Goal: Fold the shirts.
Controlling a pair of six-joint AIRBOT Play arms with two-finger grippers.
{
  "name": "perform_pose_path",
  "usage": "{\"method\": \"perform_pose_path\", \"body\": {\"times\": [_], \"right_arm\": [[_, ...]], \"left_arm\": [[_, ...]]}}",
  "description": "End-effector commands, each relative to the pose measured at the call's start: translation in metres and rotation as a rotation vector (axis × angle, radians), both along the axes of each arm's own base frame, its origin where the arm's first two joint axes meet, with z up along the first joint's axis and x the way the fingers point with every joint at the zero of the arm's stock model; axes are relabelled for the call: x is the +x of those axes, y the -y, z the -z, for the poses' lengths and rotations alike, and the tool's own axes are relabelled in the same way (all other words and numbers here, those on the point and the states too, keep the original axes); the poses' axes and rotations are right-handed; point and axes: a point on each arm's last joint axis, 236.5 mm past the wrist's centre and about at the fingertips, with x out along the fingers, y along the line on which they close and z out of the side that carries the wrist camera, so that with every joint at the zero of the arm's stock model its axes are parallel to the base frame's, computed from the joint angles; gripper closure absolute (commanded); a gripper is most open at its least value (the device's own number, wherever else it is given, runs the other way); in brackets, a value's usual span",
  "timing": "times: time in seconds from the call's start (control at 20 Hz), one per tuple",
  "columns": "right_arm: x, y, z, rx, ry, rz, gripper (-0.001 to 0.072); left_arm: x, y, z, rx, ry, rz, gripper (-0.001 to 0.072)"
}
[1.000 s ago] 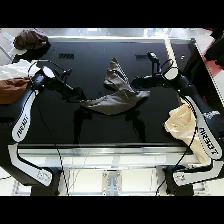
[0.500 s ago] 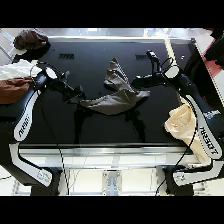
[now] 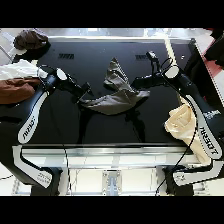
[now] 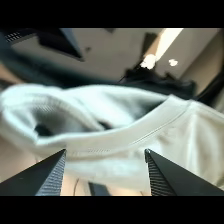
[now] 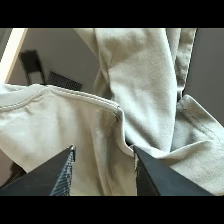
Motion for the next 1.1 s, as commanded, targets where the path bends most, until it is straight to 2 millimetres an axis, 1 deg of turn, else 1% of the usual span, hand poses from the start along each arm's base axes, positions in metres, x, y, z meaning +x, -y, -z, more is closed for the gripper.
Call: {"method": "perform_pose_path", "body": {"times": [0.0, 0.05, 0.1, 0.2, 0.3, 0.45, 0.5, 0.55, 0.6, 0.65, 0.75, 0.8, 0.85, 0.9, 0.95, 1.0, 1.05], "right_arm": [[0.0, 0.001, 0.001, -0.01, 0.001, -0.003, 0.0303], [0.0, 0.001, 0.001, -0.009, 0.001, -0.003, 0.0303], [0.0, 0.001, 0.001, -0.01, 0.002, -0.002, 0.0303], [0.0, 0.001, 0.001, -0.01, 0.002, -0.002, 0.0304], [0.0, 0.001, 0.001, -0.01, 0.002, -0.003, 0.0304], [0.0, 0.001, 0.001, -0.012, 0.004, -0.005, 0.0303], [0.0, 0.001, 0.001, -0.012, 0.004, -0.005, 0.0304], [0.0, 0.001, 0.001, -0.012, 0.004, -0.005, 0.0303], [0.0, 0.002, 0.001, -0.013, 0.004, -0.004, 0.0304], [0.0, 0.002, 0.001, -0.016, 0.004, -0.005, 0.0304], [0.002, 0.009, 0.004, -0.058, 0.016, -0.012, 0.0303], [0.006, 0.02, 0.005, -0.123, 0.04, -0.019, 0.0304], [0.012, 0.034, 0.003, -0.203, 0.076, -0.026, 0.0304], [0.022, 0.047, -0.003, -0.274, 0.121, -0.022, 0.0305], [0.031, 0.054, -0.012, -0.306, 0.165, -0.01, 0.0304], [0.039, 0.055, -0.021, -0.309, 0.2, 0.002, 0.0305], [0.045, 0.054, -0.025, -0.303, 0.22, 0.01, 0.0305]], "left_arm": [[-0.016, -0.025, 0.007, 0.146, -0.068, -0.027, 0.0168], [-0.016, -0.039, 0.009, 0.203, -0.079, -0.074, 0.0167], [-0.013, -0.046, 0.01, 0.231, -0.077, -0.118, 0.0168], [0.004, -0.046, 0.01, 0.214, -0.032, -0.184, 0.0168], [0.017, -0.04, 0.01, 0.173, -0.001, -0.239, 0.0168], [0.016, -0.031, 0.021, 0.141, -0.038, -0.258, 0.0169], [0.014, -0.026, 0.024, 0.125, -0.055, -0.26, 0.0222], [0.012, -0.019, 0.026, 0.106, -0.069, -0.261, 0.035], [0.012, -0.015, 0.027, 0.095, -0.074, -0.261, 0.0568], [0.013, -0.013, 0.027, 0.094, -0.065, -0.255, 0.0694], [0.014, -0.007, 0.023, 0.077, -0.021, -0.171, 0.0699], [0.016, -0.006, 0.019, 0.071, 0.017, -0.105, 0.0699], [0.018, -0.01, 0.015, 0.078, 0.057, -0.045, 0.0699], [0.021, -0.016, 0.006, 0.087, 0.109, 0.024, 0.0699], [0.024, -0.023, -0.005, 0.098, 0.17, 0.103, 0.07], [0.023, -0.029, -0.02, 0.107, 0.219, 0.164, 0.07], [0.021, -0.034, -0.038, 0.115, 0.264, 0.218, 0.07]]}}
